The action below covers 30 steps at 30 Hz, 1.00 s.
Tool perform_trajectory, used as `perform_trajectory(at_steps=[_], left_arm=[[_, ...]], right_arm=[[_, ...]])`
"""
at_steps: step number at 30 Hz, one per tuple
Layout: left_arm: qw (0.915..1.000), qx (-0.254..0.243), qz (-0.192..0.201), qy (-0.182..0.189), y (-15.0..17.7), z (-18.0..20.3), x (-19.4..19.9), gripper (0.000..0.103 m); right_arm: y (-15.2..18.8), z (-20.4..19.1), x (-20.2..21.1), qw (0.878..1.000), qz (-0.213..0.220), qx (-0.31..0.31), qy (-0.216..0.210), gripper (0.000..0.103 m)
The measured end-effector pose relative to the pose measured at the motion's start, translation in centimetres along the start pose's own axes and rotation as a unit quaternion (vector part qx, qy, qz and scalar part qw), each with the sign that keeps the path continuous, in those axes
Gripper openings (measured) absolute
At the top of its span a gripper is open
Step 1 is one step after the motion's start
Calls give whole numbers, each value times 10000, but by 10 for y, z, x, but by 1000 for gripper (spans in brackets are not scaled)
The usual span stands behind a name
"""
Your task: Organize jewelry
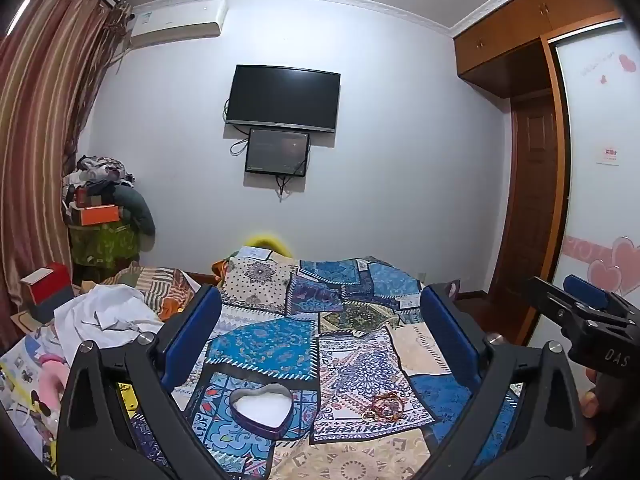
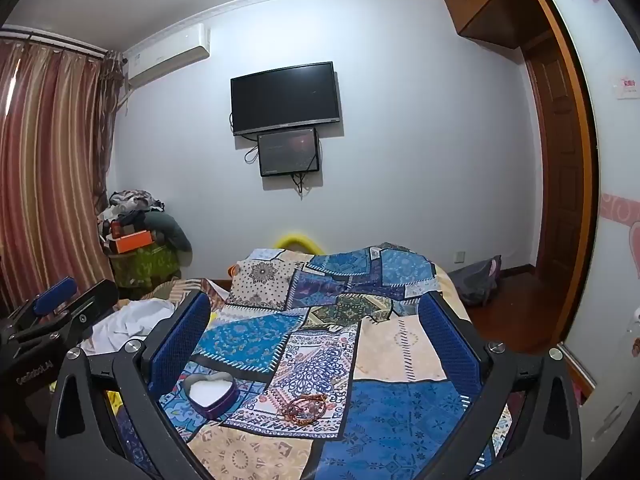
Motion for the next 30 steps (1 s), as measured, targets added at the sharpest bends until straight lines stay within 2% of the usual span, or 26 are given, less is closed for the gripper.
perform_trajectory(at_steps=[5,8,30], left_arm=[[9999,18,-13,100,0,4,2,100],[9999,47,-28,105,5,-7,4,100],[9998,158,-58,-106,5,-12,-9,100]], right_arm=[[1,0,-1,10000,3,22,-20,103],[2,1,-3,10000,-29,17,-30,103],[9,-8,-14,9999,-69,137,-57,103]])
Point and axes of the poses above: each gripper's, at about its wrist camera, not at the fingertips, and x roughly against the way its jaws point, z to its right, y to its underside, the point moved 1 cm from there along -x, roughly the way its jaws point, and after that the axes turned 2 degrees about -y, right-handed, at the moved point
